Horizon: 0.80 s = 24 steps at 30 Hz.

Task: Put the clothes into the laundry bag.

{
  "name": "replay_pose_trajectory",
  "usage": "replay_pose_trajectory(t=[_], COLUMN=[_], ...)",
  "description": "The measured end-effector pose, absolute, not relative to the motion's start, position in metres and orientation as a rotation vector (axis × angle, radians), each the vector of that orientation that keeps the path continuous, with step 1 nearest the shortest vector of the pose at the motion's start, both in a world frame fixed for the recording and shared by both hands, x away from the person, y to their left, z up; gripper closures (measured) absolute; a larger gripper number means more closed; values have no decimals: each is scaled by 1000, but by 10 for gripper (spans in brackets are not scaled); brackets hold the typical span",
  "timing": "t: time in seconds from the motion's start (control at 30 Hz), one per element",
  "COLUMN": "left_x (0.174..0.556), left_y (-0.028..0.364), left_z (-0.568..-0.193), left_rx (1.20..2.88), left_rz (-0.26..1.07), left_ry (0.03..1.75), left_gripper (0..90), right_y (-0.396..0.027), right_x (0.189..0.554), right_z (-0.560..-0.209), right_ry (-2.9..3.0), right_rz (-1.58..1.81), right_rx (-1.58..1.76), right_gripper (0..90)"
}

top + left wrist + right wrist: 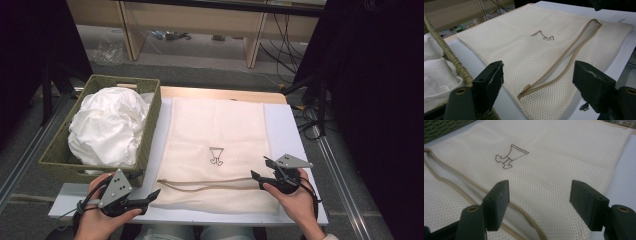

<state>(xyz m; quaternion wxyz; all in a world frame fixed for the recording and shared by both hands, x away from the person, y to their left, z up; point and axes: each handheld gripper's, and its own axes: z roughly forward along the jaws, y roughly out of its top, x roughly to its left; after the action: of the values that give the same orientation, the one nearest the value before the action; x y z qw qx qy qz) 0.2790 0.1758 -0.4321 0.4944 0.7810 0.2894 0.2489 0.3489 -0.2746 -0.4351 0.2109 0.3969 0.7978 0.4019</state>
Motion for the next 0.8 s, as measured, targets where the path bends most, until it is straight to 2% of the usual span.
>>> replay_pose_trajectory(t=[0.4, 0.8], left_x=[278, 277], left_y=[169, 166], left_z=[-437, -441], left_rx=[1922, 1959], left_rz=[579, 548], left_ry=[699, 668], left_gripper=[260, 269], right_y=[-269, -231], right_x=[353, 355], right_z=[-439, -447], right_ry=[2265, 2424], right_rz=[1115, 986], right_rx=[1085, 882], right_gripper=[317, 294])
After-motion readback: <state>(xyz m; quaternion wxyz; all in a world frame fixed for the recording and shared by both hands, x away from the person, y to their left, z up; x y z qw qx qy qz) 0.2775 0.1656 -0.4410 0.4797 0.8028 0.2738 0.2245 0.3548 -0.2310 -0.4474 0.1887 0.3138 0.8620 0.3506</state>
